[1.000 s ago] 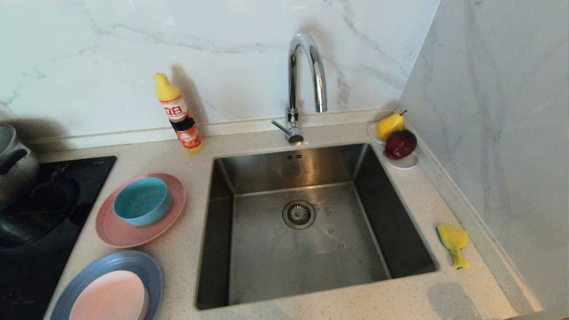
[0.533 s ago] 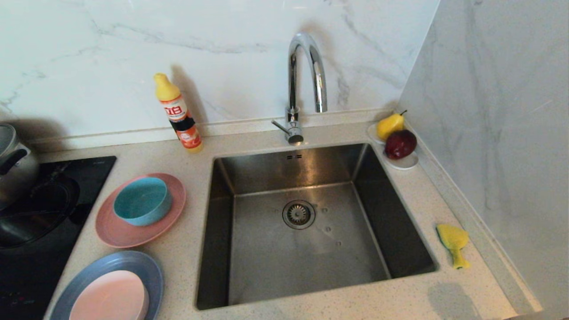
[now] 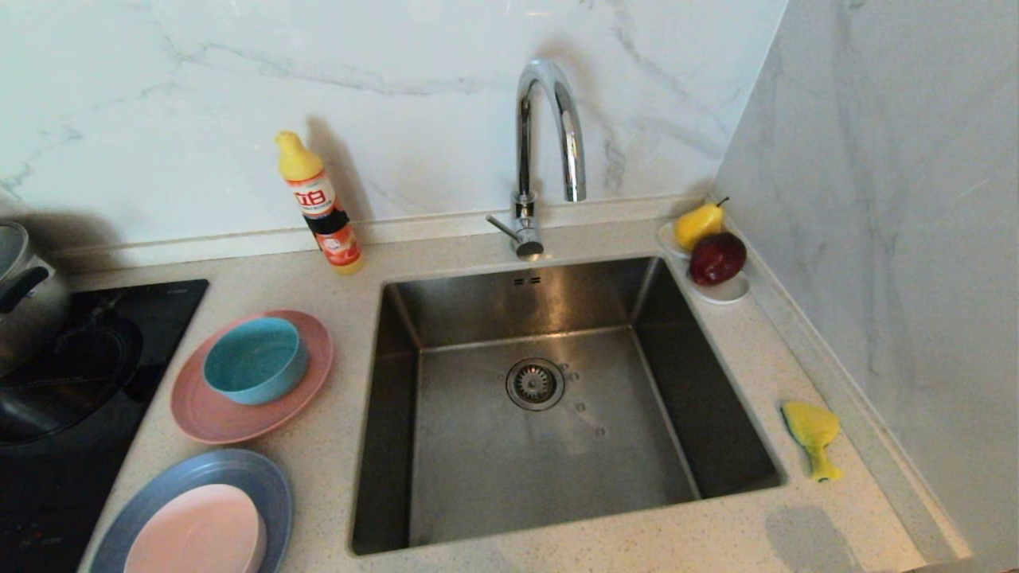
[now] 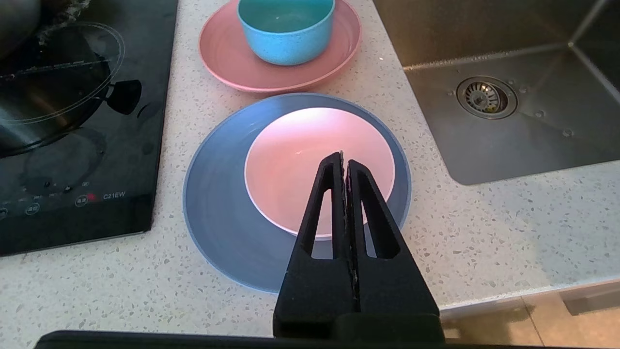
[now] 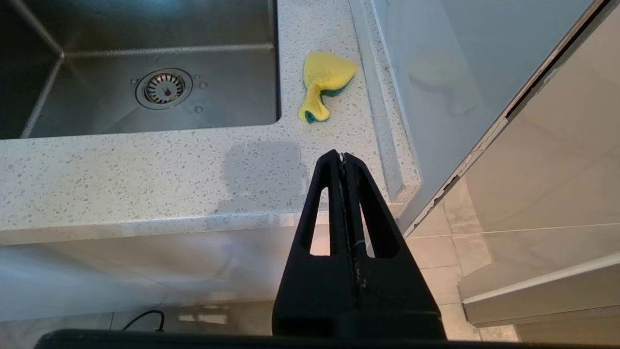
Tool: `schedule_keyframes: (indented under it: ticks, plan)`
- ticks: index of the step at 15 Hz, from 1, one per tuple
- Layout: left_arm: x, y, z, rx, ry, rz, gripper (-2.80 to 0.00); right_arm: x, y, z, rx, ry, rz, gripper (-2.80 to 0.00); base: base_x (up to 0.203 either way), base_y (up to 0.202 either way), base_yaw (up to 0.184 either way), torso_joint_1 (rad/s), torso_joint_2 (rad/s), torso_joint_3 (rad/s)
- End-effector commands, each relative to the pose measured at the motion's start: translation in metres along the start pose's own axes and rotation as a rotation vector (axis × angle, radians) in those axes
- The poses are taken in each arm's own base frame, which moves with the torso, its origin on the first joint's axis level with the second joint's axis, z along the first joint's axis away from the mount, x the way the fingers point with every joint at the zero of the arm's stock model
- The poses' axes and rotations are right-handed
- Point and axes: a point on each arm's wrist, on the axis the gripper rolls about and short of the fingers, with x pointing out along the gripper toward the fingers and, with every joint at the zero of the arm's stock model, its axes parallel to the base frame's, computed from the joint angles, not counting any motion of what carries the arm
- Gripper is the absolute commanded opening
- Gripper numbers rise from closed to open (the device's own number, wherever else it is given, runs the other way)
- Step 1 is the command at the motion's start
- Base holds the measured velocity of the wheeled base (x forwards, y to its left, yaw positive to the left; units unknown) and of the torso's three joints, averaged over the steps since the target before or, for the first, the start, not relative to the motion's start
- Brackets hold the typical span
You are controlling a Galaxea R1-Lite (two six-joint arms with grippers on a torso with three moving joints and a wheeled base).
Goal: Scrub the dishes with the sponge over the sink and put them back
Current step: Grab the dish soap
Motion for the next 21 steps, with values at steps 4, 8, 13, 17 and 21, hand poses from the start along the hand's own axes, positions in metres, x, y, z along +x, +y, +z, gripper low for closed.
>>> schedule_keyframes:
  ticks: [4, 8, 13, 17, 21]
  plan:
    - [0.001, 0.000, -0.005, 0.006, 0.025, -0.001, -2.80, 0.000, 0.000, 0.000, 0.000, 0.000, 0.000, -2.80, 0.000, 0.000, 0.000, 0.000, 0.00, 0.000]
    - [0.002, 0.000, -0.005, -0.006, 0.024, 0.019, -2.80, 0.000, 0.000, 0.000, 0.000, 0.000, 0.001, -2.80, 0.000, 0.000, 0.000, 0.000, 0.00, 0.000]
    - [0.001, 0.000, -0.003, 0.006, 0.015, 0.023, -2.80, 0.000, 0.000, 0.000, 0.000, -0.001, 0.001, -2.80, 0.000, 0.000, 0.000, 0.000, 0.00, 0.000]
    - [0.002, 0.006, 0.055, 0.005, -0.019, 0.047, -2.80, 0.000, 0.000, 0.000, 0.002, 0.000, 0.001, -2.80, 0.000, 0.000, 0.000, 0.000, 0.00, 0.000]
    - [0.058, 0.014, 0.105, -0.049, 0.139, 0.040, -2.80, 0.000, 0.000, 0.000, 0.002, -0.002, 0.000, -2.80, 0.000, 0.000, 0.000, 0.000, 0.00, 0.000]
